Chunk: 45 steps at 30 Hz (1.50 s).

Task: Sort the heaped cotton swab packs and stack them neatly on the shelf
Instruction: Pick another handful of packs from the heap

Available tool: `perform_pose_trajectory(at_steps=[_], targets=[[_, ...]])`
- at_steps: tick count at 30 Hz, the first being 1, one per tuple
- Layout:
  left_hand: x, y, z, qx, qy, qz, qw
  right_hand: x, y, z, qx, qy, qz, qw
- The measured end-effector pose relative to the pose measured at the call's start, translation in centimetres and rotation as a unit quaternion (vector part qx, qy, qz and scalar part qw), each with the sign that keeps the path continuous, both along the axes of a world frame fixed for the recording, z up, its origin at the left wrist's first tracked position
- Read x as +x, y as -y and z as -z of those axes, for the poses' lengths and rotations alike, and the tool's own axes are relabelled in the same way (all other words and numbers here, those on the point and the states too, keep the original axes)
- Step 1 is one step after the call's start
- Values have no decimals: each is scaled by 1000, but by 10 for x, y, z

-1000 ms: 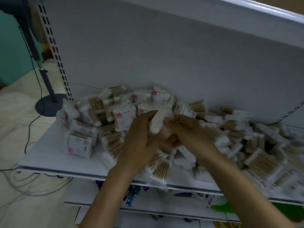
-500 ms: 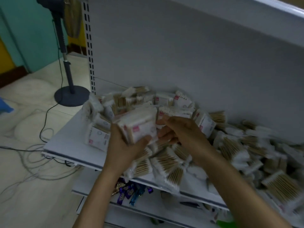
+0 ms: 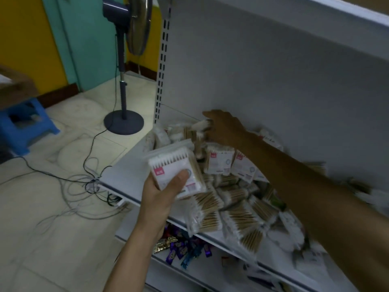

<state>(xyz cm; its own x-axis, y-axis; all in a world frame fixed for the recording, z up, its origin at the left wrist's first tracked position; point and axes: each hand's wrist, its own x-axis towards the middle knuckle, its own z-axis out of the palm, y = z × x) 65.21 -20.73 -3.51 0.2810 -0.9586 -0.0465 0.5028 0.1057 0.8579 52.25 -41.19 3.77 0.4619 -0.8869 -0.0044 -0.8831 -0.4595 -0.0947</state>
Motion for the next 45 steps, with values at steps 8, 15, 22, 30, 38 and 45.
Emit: perform_pose_trajectory(at_steps=[8, 15, 22, 30, 38, 45], targets=[[6, -3, -3, -4, 14, -66, 998, -16, -28, -12, -152, 169, -31, 973], [-6, 10, -11, -9, 27, -58, 998, -35, -123, -45, 97, 495, 71, 861], [-27, 11, -21, -22, 95, -54, 994, -38, -175, -40, -57, 490, 98, 864], [-45, 2, -24, -26, 15, 46, 998, -27, -196, -13, 28, 387, 35, 921], [-43, 5, -20, -2, -43, 60, 997, -25, -189, -6, 85, 497, 120, 855], [-12, 13, -10, 38, -92, 68, 993, -38, -165, -10, 239, 382, 41, 892]])
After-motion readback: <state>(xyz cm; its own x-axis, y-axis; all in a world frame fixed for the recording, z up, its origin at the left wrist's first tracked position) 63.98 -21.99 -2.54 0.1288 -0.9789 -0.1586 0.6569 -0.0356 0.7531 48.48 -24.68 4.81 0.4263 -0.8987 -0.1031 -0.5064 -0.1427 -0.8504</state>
